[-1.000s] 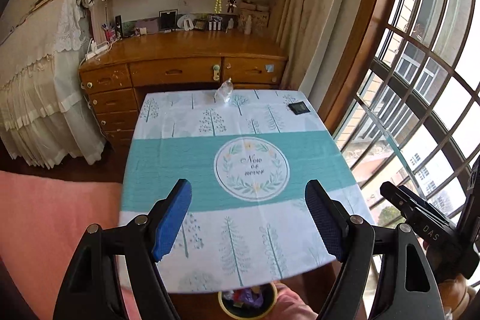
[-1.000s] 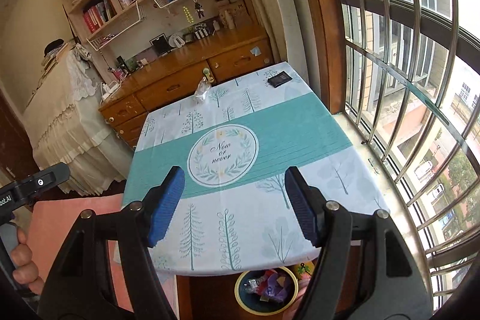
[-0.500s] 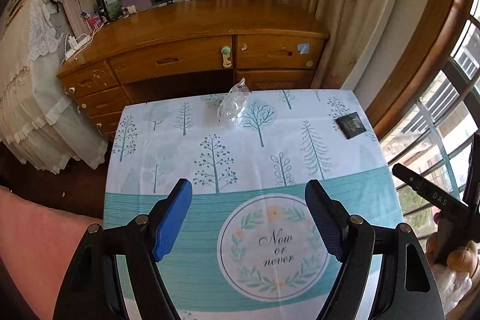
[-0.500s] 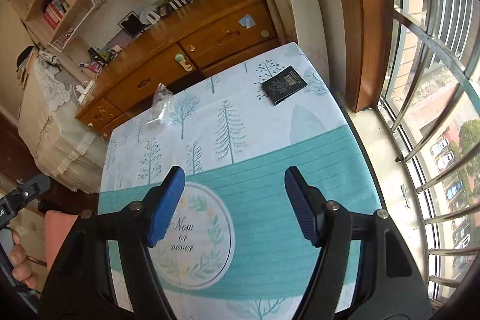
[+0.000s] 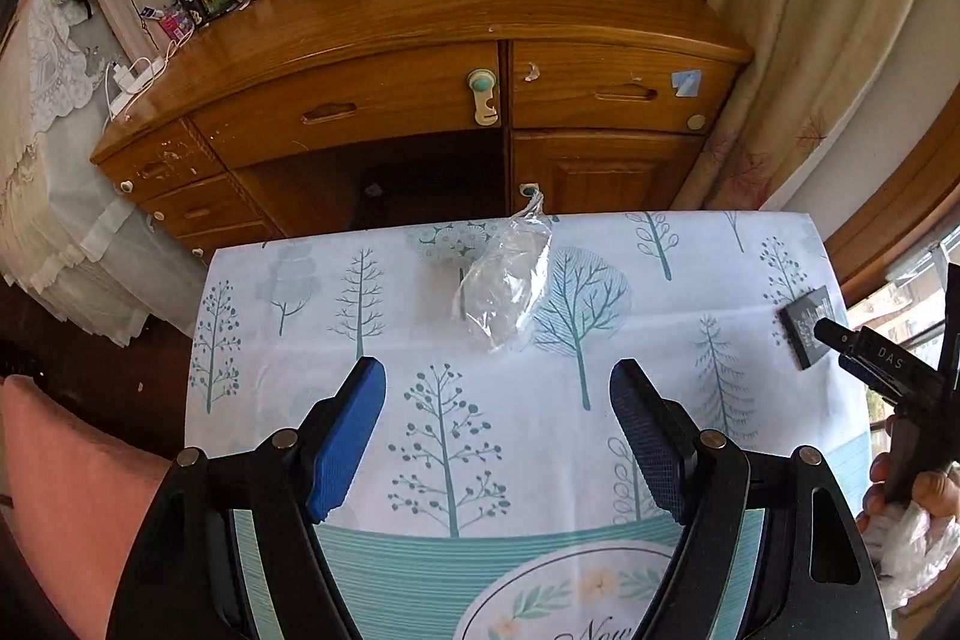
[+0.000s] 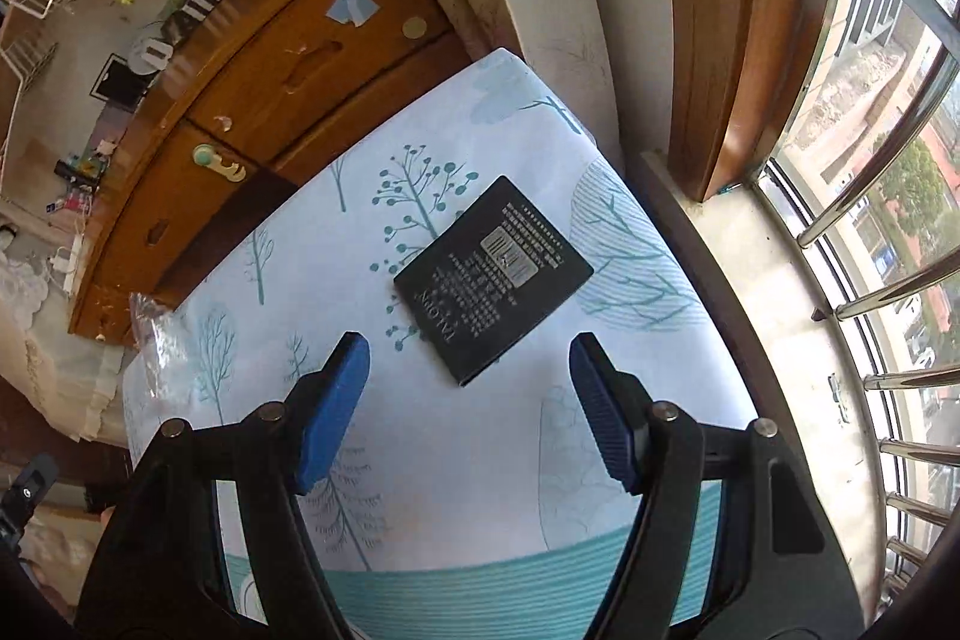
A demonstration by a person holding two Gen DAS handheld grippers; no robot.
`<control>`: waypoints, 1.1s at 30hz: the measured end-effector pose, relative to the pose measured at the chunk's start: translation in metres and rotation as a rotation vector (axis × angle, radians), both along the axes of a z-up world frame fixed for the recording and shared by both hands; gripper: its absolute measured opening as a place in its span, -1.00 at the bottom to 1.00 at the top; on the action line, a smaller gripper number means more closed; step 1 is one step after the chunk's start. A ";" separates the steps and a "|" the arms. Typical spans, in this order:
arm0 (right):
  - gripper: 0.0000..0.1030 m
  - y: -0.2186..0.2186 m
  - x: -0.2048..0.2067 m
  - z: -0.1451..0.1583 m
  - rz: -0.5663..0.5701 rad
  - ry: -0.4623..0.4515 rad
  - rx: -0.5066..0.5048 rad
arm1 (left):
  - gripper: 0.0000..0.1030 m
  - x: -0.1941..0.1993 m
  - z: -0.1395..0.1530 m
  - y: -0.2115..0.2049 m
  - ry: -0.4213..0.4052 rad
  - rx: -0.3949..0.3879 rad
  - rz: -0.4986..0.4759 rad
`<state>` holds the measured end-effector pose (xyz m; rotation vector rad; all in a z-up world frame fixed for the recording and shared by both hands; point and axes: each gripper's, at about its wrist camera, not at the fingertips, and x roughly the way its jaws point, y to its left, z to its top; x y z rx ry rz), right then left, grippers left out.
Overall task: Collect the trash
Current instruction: 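Grasp the clear plastic bag with the left tool while the right tool grasps the black TALOPN card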
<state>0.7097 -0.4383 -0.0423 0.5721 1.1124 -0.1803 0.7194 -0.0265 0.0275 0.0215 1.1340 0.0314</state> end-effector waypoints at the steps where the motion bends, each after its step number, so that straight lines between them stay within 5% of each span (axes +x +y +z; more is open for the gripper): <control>1: 0.29 0.001 0.005 -0.003 -0.004 0.005 -0.002 | 0.54 0.005 -0.005 0.003 0.007 -0.001 0.015; 10: 0.49 0.024 0.045 -0.009 -0.007 0.030 -0.112 | 0.54 0.043 -0.053 0.018 0.055 0.002 0.058; 24: 0.44 0.085 0.051 -0.018 0.237 -0.050 -0.387 | 0.54 0.102 -0.117 0.008 0.138 0.013 0.035; 26: 0.32 0.089 0.047 -0.020 0.253 -0.053 -0.435 | 0.45 0.107 -0.123 0.004 0.146 0.018 0.029; 27: 0.29 0.088 0.045 -0.020 0.261 -0.058 -0.439 | 0.24 0.109 -0.126 0.002 0.153 0.013 0.026; 33: 0.14 0.076 0.031 -0.018 0.258 -0.096 -0.406 | 0.01 0.108 -0.125 -0.005 0.143 0.026 0.031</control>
